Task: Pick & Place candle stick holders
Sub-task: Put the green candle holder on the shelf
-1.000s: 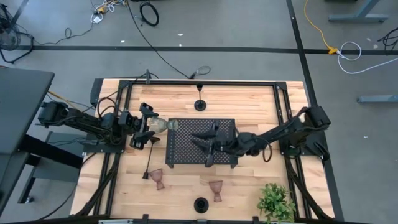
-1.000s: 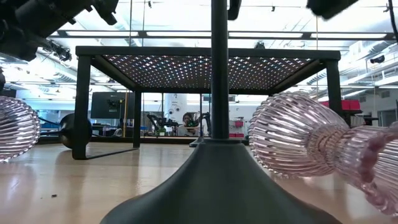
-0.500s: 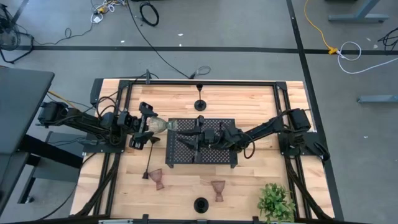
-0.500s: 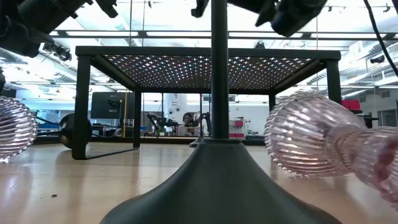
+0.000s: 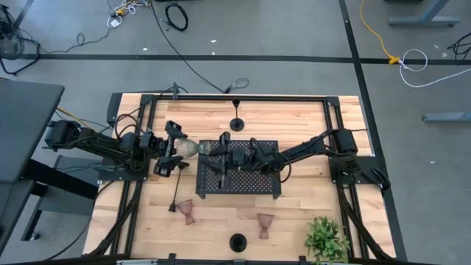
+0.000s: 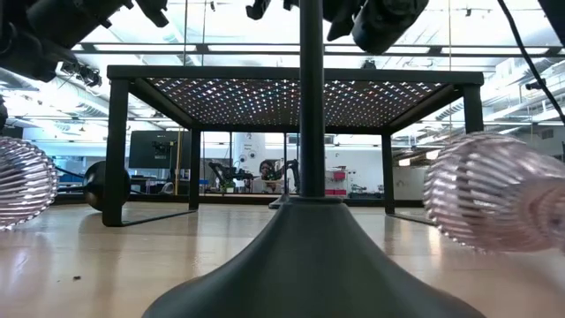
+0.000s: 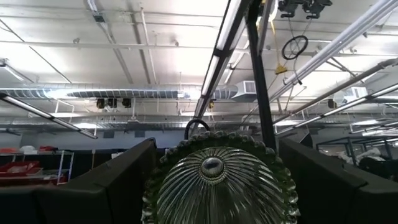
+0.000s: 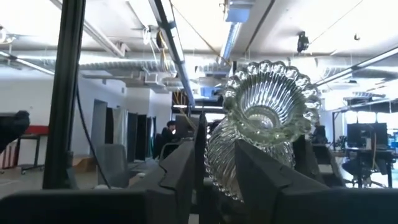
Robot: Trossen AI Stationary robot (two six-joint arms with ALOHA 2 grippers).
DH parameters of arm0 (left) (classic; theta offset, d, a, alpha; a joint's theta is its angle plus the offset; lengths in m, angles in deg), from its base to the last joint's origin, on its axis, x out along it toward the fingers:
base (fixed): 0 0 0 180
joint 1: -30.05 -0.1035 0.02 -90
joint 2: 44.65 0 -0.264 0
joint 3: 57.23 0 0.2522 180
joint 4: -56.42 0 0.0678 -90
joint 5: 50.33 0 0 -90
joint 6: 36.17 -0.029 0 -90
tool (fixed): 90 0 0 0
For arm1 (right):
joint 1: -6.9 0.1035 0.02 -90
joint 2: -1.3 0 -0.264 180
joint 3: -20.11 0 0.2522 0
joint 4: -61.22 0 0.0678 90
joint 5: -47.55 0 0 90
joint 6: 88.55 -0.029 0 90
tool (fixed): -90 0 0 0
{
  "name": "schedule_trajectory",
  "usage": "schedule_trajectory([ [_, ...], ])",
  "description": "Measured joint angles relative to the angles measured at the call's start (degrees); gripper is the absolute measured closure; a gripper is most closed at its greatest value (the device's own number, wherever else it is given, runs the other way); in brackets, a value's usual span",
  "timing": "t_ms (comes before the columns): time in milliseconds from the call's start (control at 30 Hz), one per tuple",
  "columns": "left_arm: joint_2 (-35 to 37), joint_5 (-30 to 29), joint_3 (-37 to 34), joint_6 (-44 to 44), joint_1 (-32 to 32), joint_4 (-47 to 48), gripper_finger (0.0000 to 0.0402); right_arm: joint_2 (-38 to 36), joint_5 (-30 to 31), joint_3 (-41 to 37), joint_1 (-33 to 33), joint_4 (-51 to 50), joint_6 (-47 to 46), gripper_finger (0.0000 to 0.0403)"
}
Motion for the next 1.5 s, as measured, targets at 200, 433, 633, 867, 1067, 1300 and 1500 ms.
schedule_trajectory([
  [200,-1.2,0.1,0.0,0.0,0.0,0.3,0.0083,0.0,0.1,0.0,-0.1,5.1,2.1,0.0285],
  [433,-4.1,0.1,0.5,0.0,0.0,-0.7,0.0083,0.0,0.8,0.1,-1.2,4.1,1.2,0.0293],
  [633,-5.2,2.1,1.6,0.0,0.0,-0.9,0.0084,-0.1,1.7,0.1,-2.2,2.8,-0.9,0.0293],
  [867,-5.2,1.7,1.4,-0.1,0.0,-0.7,0.0084,-0.1,-3.5,0.1,-1.6,3.7,-0.4,0.0281],
  [1067,-5.2,1.1,1.4,-0.4,0.0,0.4,0.0084,-0.1,-3.4,0.1,-1.3,3.8,0.2,0.0247],
  [1300,-5.2,0.0,1.4,-1.4,0.0,2.5,0.0084,-0.1,-0.8,2.7,-1.3,1.0,-0.3,0.0208],
  [1500,-5.2,-0.9,1.3,-1.5,0.0,2.3,0.0084,-0.1,0.1,6.7,-1.3,-7.4,-0.2,0.0207],
])
